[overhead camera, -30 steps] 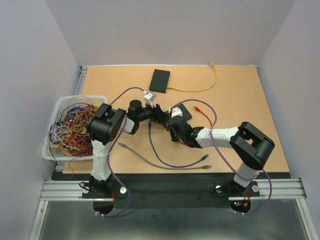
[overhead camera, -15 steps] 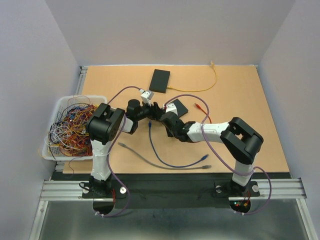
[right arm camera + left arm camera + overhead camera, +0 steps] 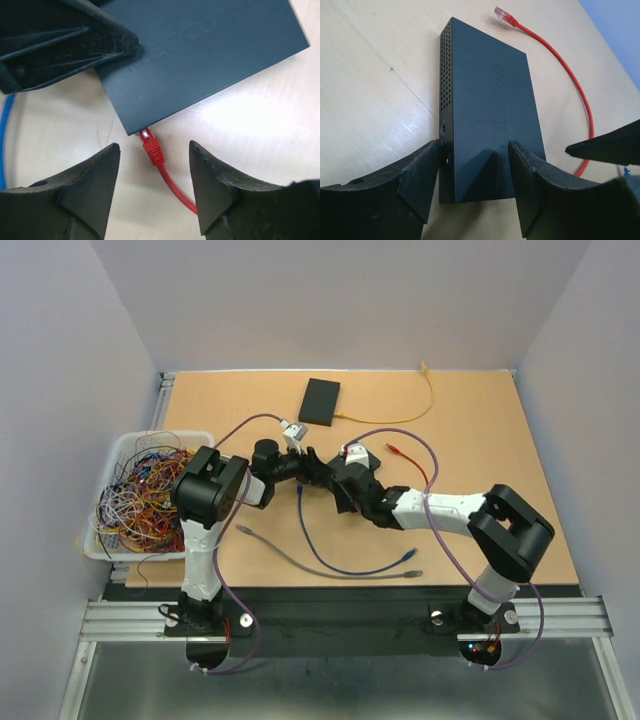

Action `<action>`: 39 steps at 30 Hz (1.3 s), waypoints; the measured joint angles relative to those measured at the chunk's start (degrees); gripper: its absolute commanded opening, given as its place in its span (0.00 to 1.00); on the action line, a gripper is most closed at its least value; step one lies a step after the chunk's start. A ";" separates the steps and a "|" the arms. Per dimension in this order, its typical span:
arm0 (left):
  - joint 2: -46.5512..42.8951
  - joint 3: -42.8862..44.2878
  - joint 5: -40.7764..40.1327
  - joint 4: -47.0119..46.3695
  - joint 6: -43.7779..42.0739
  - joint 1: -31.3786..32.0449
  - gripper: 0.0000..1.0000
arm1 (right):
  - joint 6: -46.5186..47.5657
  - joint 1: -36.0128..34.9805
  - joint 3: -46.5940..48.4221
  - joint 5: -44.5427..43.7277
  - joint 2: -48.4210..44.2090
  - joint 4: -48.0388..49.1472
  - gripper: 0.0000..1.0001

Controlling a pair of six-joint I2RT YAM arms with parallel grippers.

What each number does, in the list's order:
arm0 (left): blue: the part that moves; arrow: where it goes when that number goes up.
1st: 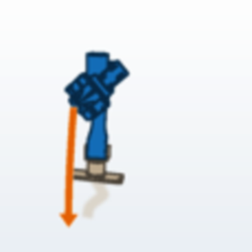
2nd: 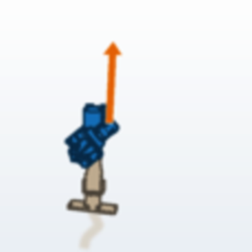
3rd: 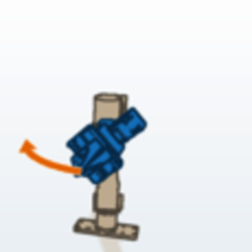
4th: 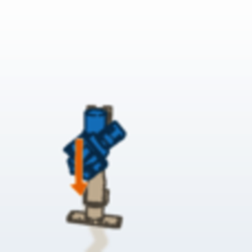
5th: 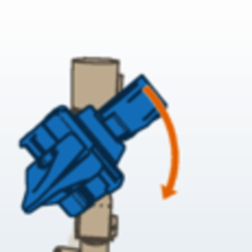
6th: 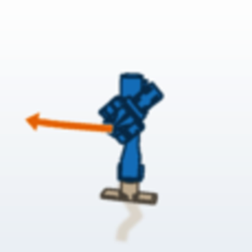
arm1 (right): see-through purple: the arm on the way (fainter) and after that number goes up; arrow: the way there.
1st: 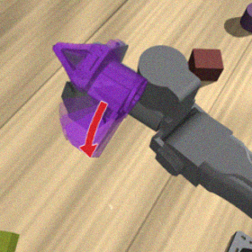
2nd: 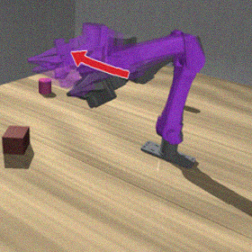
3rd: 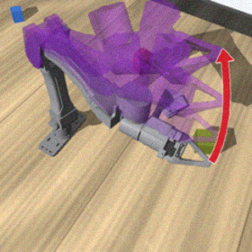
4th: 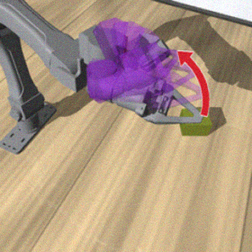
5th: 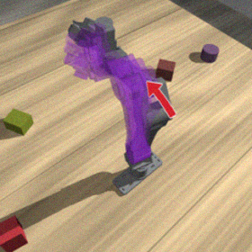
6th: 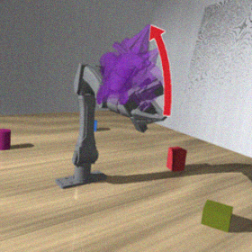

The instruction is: Insert the plug into the switch port

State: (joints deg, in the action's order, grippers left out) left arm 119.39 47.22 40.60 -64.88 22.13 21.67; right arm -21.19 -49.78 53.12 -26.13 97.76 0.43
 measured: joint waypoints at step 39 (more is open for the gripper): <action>-25.42 -11.98 -18.36 14.19 5.09 -6.67 0.68 | -6.93 -6.19 24.37 6.23 20.98 -2.03 0.37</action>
State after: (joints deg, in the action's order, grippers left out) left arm 93.97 35.24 22.24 -50.70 27.22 15.00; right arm -28.12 -55.96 77.49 -19.90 118.74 -1.61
